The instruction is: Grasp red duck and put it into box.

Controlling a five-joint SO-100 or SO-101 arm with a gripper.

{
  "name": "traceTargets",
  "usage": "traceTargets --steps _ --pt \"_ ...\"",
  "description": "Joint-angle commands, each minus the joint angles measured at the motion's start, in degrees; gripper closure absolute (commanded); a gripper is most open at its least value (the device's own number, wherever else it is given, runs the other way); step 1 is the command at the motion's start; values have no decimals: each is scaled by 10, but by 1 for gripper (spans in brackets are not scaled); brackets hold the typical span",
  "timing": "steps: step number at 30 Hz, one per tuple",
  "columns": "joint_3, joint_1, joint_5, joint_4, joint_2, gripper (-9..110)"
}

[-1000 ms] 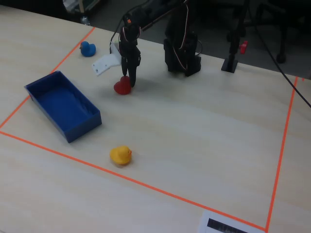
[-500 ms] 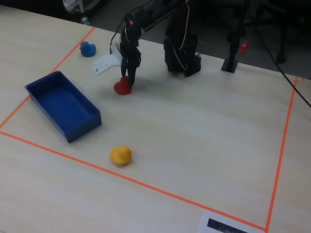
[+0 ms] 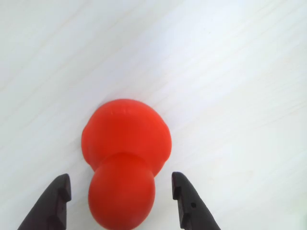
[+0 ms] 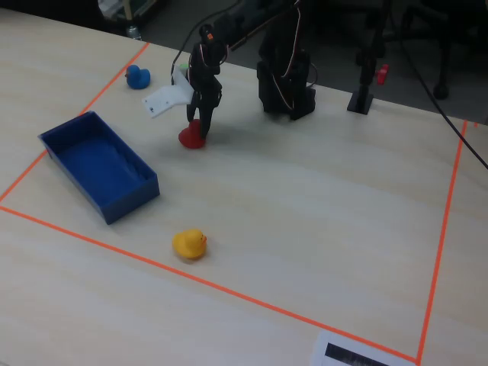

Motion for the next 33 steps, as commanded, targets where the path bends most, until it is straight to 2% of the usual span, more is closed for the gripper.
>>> traceTargets --steps 1,6,16,24,33 --pt "-2 -4 -6 -11 16 83" --pt "-4 -5 -8 1 13 101" --pt "-13 -1 -11 -18 10 101" --pt "-126 -18 122 -60 -11 101" --pt "-279 -57 171 -38 -74 101"
